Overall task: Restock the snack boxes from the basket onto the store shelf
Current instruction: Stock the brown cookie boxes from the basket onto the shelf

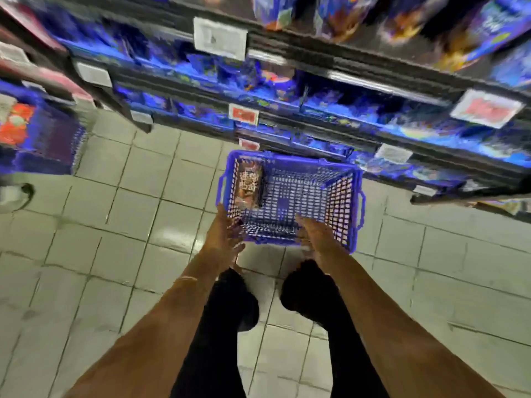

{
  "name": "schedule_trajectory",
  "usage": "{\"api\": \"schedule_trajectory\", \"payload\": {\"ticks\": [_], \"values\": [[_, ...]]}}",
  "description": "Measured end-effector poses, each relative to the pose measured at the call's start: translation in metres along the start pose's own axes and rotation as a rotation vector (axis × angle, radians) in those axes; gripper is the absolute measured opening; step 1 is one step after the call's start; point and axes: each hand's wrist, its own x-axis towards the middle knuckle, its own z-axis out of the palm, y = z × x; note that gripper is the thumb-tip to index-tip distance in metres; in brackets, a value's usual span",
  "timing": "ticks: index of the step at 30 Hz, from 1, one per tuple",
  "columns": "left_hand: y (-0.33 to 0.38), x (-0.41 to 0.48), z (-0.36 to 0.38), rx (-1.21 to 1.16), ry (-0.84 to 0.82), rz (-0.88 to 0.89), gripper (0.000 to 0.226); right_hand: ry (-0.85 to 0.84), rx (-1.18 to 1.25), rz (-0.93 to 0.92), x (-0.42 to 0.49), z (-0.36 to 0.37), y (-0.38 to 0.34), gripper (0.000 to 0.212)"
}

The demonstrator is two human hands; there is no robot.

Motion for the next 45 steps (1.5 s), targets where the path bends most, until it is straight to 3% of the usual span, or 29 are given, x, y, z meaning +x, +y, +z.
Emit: {"api": "schedule_trajectory", "payload": {"ticks": [5,8,11,15,21,28,38,41,45], "values": [[-0.013,0.146,-0.004,-0.246,-0.153,-0.013,0.036,-0.057,0.061,0.099,0.161,0.049,0.014,0.058],[-0.03,0.23,0.004,-0.366,-0.323,-0.003,0.071,-0.125,0.037,0.061,0.239,0.073,0.021,0.061],[-0.039,0.295,0.013,-0.433,-0.455,0.017,0.081,-0.222,0.112,0.014,0.307,0.097,0.029,0.065],[-0.046,0.359,0.015,-0.503,-0.31,0.056,0.08,-0.37,0.247,-0.043,0.373,0.121,0.038,0.027],[-0.052,0.395,0.018,-0.628,-0.297,0.154,0.065,-0.459,0.362,-0.107,0.412,0.137,0.048,0.034],[-0.057,0.397,0.024,-0.553,-0.246,0.139,0.068,-0.455,0.388,-0.126,0.408,0.142,0.057,0.068],[-0.071,0.381,0.052,-0.256,-0.299,-0.07,0.072,-0.363,0.477,-0.147,0.415,0.075,0.083,0.074],[-0.063,0.382,0.044,-0.107,-0.191,-0.006,0.073,-0.382,0.47,-0.162,0.415,0.073,0.087,0.084],[-0.038,0.391,0.032,0.037,-0.133,0.148,0.096,-0.403,0.482,-0.173,0.415,0.072,0.085,0.086]]}}
